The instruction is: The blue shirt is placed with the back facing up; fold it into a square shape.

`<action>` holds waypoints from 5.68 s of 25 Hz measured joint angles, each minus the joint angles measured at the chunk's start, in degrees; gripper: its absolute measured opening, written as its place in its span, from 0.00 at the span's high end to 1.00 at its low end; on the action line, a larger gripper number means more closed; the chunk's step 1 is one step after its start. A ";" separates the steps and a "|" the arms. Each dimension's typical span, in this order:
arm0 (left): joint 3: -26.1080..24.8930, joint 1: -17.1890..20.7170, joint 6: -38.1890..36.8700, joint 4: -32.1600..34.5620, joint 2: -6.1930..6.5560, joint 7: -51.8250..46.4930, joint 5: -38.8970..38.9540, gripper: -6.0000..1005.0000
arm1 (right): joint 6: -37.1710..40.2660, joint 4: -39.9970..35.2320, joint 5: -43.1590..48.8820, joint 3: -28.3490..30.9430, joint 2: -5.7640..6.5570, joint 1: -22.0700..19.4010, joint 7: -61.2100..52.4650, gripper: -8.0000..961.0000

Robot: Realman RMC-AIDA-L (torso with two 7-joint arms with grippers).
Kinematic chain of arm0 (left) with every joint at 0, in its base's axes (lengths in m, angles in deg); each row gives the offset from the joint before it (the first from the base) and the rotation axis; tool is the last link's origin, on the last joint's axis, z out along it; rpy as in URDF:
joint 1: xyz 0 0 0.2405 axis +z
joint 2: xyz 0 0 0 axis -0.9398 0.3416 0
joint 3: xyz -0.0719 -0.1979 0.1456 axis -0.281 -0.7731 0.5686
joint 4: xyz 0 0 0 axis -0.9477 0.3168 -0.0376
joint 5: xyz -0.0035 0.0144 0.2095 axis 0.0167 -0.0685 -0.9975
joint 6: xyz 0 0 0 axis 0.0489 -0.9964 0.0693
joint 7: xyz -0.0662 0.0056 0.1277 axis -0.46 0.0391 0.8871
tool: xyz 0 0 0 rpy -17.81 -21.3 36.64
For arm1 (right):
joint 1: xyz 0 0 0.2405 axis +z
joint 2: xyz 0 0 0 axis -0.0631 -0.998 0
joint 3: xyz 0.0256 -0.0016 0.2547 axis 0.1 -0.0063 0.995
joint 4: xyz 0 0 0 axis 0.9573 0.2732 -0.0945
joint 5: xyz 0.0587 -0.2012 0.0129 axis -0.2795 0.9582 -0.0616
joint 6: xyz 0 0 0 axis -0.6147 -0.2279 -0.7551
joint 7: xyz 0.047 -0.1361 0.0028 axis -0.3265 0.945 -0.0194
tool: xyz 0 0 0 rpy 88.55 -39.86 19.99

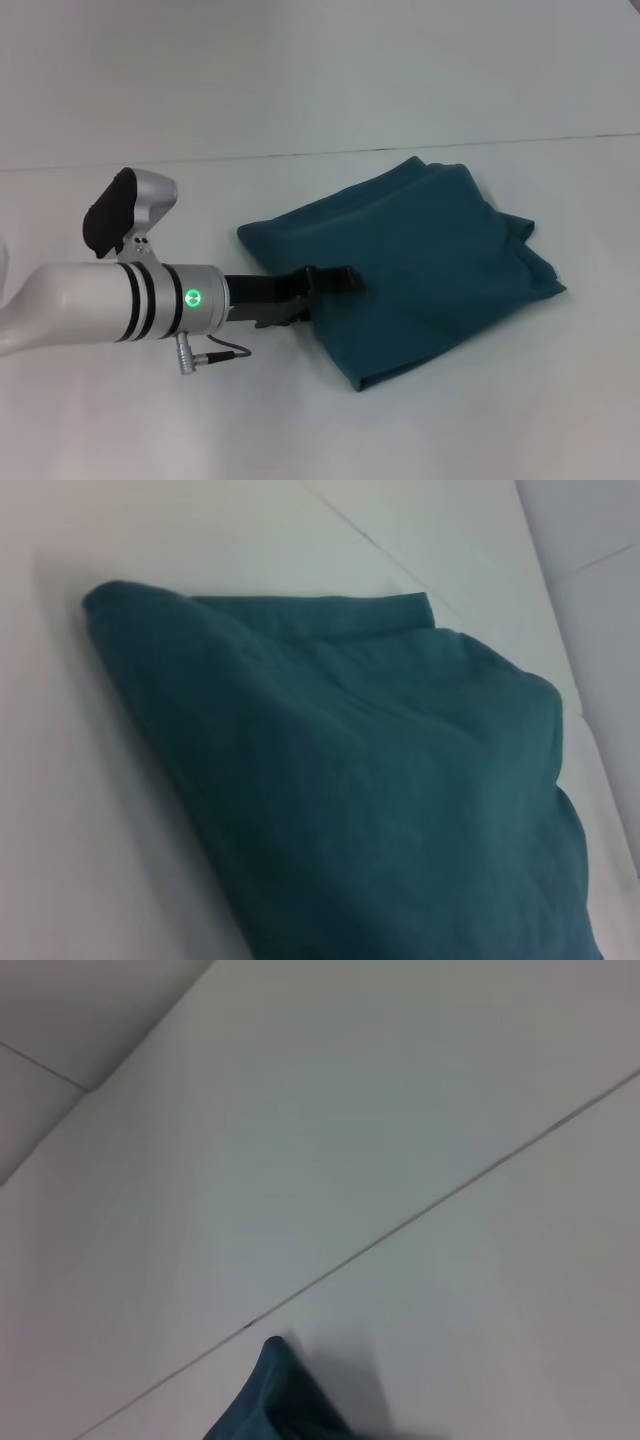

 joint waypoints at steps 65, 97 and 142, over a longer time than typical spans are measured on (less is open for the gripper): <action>-6.95 15.32 -16.17 18.40 9.35 -0.16 -6.45 0.85 | 2.87 1.57 -0.39 1.96 -1.96 0.46 2.95 0.04; -18.21 21.18 -50.46 20.36 8.66 27.89 -3.00 0.31 | 17.54 1.16 -1.15 -6.99 -14.78 5.09 42.59 0.04; -6.31 20.18 -38.92 22.82 1.61 39.09 -10.63 0.19 | 23.82 2.45 -0.94 -17.08 -21.59 2.45 52.62 0.04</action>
